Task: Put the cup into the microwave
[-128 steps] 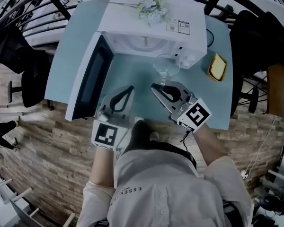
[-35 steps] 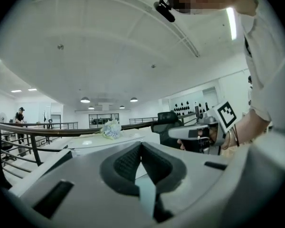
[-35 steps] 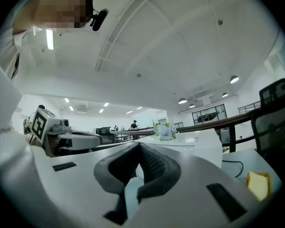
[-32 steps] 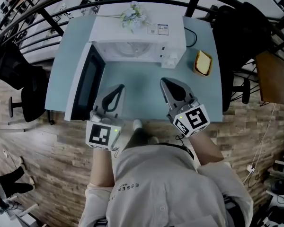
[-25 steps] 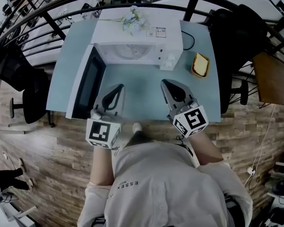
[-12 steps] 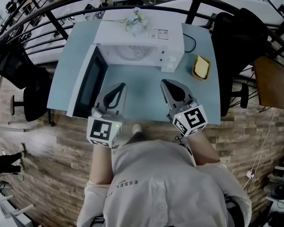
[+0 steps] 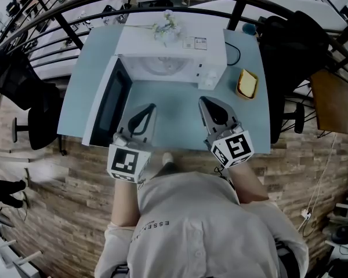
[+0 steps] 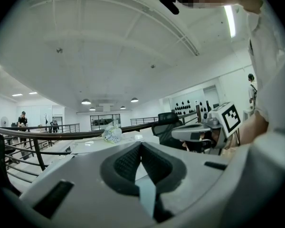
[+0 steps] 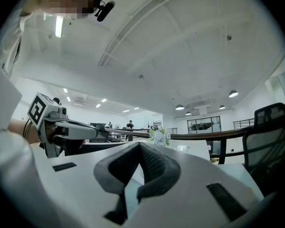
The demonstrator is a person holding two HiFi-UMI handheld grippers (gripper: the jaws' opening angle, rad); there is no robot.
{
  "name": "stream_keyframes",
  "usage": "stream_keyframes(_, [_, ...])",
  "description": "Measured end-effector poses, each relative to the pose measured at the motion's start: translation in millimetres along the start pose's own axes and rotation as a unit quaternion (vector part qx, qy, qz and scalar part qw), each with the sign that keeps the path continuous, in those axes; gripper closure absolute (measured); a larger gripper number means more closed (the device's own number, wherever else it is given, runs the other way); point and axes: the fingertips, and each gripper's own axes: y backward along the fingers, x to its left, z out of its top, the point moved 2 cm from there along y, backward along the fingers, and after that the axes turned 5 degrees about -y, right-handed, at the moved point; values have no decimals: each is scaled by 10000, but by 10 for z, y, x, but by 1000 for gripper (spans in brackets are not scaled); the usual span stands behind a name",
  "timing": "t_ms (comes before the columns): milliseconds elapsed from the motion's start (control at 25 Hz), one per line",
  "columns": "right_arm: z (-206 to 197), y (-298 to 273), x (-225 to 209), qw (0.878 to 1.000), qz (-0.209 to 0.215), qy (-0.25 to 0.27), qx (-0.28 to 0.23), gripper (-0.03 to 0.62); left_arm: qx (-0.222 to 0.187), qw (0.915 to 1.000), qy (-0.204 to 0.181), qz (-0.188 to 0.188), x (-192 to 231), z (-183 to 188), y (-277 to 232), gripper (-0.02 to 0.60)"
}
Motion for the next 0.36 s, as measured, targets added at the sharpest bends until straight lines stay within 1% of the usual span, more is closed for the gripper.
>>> stream_keyframes(240, [-45, -39, -25, 10000, -33, -30, 57, 580, 40, 9997, 221, 129, 91, -96, -2, 580])
stream_keyframes(360, [-70, -57, -45, 9999, -51, -96, 82, 580, -37, 9996, 250, 159, 128, -83, -9, 580])
